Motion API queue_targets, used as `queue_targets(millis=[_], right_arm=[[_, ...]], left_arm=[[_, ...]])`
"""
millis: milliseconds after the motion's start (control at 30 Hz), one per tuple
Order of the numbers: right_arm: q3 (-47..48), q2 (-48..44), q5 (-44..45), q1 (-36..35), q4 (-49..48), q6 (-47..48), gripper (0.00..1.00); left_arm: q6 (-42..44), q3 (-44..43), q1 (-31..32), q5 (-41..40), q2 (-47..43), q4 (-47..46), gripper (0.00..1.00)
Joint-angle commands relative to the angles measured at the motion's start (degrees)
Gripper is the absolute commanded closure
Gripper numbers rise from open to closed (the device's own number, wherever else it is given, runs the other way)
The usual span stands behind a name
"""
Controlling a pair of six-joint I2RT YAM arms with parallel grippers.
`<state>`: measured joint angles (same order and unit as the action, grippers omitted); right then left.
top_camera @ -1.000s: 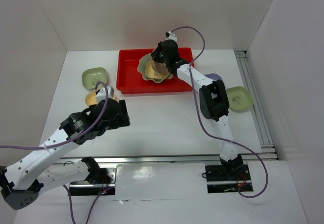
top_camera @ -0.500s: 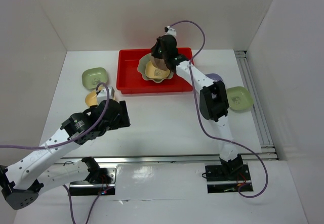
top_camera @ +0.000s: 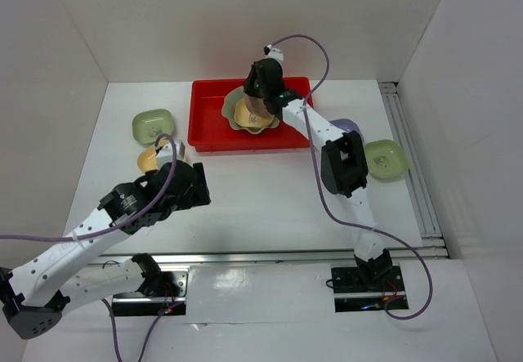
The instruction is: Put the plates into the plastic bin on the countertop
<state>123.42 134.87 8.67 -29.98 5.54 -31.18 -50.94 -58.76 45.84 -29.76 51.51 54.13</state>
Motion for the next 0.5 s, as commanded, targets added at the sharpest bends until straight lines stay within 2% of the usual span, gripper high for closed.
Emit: queue_targets(millis=[0,67,100,200,233,300,467], right_arm=[[-1.68,-2.07,1.18,-0.70,-1.84,0.24,0.75],[-1.69,-2.07,0.39,-0.70,-1.85,0.24,0.61],[-1.08,-2.07,0.39,-1.22,-1.85,0.24,0.41],[1.55,-2.07,0.39,-1.22,-1.85,1.38,0.27],[2.26,-1.54,0.39,-1.22,-1.33,1.38,0.13],[4.71,-1.54,0.39,-1.84,-1.32,2.09,0.00],[8.42,-3.64,2.49,-2.37,2.10,3.23,0.00]], left_arm=[[1.02,0.05,0.21,-0.92,-0.88,-1.31,0.01],[1.02,0.05,0.21,-0.92,-0.88,-1.31,0.01],[1.02,0.05,0.21,-0.92,-0.88,-1.31,0.01],[1.02,0.05,0.21,-0.92,-0.88,-1.31,0.01],[1.02,0.05,0.21,-0.92,-0.88,-1.31,0.01],[1.02,0.05,0.21,-1.44,-1.41,-1.31,0.01],[1.02,0.58,0.21,-1.44,-1.41,-1.31,0.01]])
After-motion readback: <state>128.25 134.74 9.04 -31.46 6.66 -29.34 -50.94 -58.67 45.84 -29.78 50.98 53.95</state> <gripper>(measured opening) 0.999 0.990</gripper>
